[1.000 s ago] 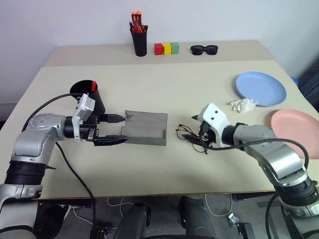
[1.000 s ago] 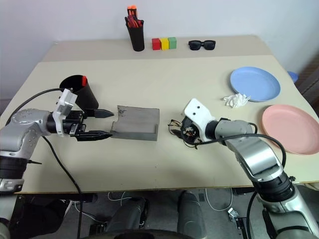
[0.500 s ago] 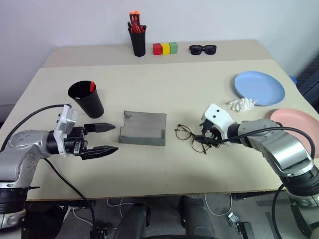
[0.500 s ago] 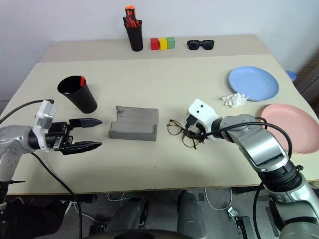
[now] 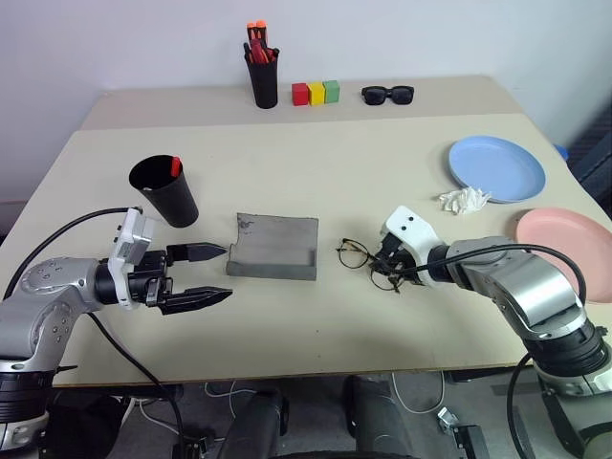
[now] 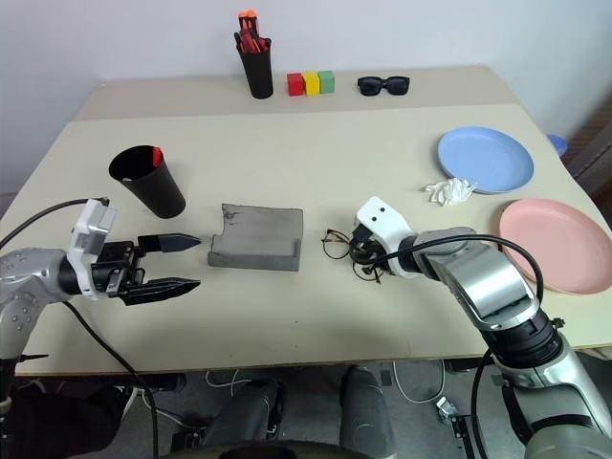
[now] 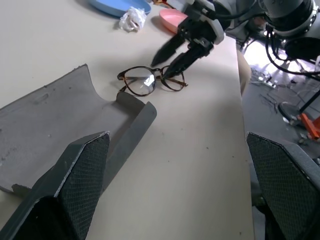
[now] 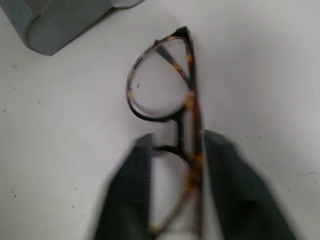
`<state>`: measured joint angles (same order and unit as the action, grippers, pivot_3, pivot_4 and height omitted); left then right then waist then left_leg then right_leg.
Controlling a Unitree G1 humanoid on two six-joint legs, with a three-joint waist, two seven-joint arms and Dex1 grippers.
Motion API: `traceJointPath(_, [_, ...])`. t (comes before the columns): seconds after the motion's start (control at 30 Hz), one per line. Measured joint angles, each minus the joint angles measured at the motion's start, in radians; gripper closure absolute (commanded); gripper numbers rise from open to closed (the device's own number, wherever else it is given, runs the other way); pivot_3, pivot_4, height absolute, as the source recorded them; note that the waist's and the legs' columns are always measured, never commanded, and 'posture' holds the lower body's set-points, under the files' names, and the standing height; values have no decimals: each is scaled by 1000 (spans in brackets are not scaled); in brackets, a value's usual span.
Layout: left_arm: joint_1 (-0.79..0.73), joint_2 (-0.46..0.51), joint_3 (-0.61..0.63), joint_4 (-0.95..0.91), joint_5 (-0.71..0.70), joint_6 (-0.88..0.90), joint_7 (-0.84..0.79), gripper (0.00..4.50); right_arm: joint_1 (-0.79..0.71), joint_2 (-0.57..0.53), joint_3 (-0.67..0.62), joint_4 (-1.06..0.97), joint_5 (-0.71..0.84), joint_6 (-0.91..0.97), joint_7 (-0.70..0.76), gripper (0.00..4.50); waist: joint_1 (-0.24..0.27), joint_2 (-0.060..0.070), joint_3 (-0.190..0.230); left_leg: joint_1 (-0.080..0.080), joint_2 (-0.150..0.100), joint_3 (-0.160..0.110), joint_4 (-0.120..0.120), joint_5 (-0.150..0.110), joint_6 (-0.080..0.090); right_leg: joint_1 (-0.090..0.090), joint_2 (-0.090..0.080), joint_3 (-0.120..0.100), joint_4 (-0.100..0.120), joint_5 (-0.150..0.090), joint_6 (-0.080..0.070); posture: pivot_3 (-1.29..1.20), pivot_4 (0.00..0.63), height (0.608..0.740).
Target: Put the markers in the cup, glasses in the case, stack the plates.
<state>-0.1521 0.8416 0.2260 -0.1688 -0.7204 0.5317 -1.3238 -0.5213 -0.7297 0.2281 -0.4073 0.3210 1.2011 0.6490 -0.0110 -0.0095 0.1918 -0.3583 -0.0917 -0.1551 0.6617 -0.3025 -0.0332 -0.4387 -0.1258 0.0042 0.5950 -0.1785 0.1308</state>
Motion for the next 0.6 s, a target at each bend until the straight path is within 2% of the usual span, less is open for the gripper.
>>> traceJointPath(0.33, [1, -1, 0, 0, 0, -16, 12, 0, -10, -24, 22, 9, -5, -42, 7, 4463, 0, 0, 0, 0, 0, 0, 0, 0, 0, 0, 0, 0, 0, 0, 0, 0, 150, 740])
traceJointPath(0.43, [3, -1, 12, 4, 0, -16, 26, 0, -65, -24, 21, 39, -5, -59, 9, 4463, -4, 0, 0, 0, 0, 1, 0, 0, 0, 0, 0, 0, 0, 0, 0, 0, 150, 740])
traceJointPath(0.6, [27, 9, 95, 38, 1, -28, 61, 0, -231, 112, -50, 59, 10, -101, -24, 4463, -7, 1, 0, 1, 3, 3, -4, 0, 0, -4, 5, 2, -1, 1, -2, 0, 150, 740])
